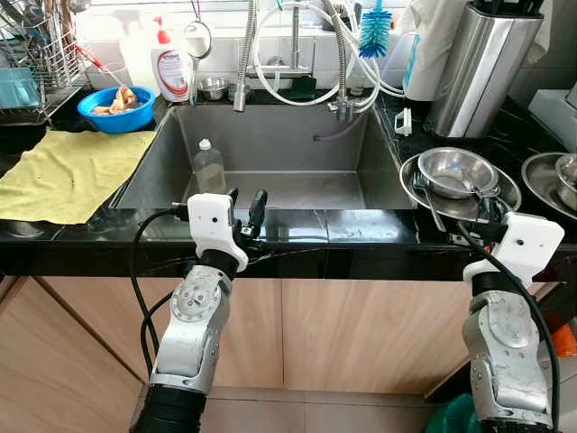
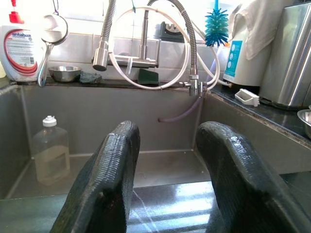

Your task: Kitchen organization

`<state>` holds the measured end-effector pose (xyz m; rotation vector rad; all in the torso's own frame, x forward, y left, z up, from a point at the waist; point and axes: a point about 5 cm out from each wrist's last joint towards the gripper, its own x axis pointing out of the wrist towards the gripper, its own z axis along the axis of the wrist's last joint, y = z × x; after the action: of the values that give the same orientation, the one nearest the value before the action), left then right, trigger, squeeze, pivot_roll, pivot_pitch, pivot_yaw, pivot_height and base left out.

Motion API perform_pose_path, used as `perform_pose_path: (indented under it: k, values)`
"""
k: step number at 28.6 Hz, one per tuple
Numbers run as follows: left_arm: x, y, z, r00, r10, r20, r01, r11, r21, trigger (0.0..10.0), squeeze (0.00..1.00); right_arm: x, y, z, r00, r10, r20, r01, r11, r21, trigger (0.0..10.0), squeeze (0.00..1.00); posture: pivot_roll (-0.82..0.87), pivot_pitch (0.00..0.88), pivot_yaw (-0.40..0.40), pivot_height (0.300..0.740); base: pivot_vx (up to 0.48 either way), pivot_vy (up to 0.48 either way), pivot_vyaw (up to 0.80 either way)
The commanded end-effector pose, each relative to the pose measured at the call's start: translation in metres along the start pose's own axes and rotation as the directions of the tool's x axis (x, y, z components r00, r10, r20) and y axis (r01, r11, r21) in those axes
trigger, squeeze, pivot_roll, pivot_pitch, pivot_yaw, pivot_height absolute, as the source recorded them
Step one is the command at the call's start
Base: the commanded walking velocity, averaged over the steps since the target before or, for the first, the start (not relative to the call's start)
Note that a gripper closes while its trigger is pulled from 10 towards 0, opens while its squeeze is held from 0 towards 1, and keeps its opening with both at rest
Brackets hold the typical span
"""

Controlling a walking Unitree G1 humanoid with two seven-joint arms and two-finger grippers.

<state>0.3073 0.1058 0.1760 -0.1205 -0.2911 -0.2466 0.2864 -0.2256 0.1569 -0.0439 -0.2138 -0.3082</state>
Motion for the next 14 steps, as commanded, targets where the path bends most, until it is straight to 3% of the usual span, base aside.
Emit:
perform_pose_path:
  k: [1,14]
  values:
    - [0.001,0.001,0.004,1.000,0.005,0.006,-0.005,1.000,0.005,10.0,0.00,0.003,-0.001,0.004,1.000,-0.009,0.017,0.008,1.000,0.009,0.0,0.00,-0.05,0.000,0.035,0.740,0.000,0.000,0.00]
    - [-0.001,0.002,0.003,1.000,0.011,0.009,-0.011,1.000,0.001,10.0,0.00,0.002,0.010,0.010,0.999,0.023,0.045,-0.024,0.999,0.028,0.0,0.00,-0.06,0.000,0.033,0.740,0.000,0.000,0.00]
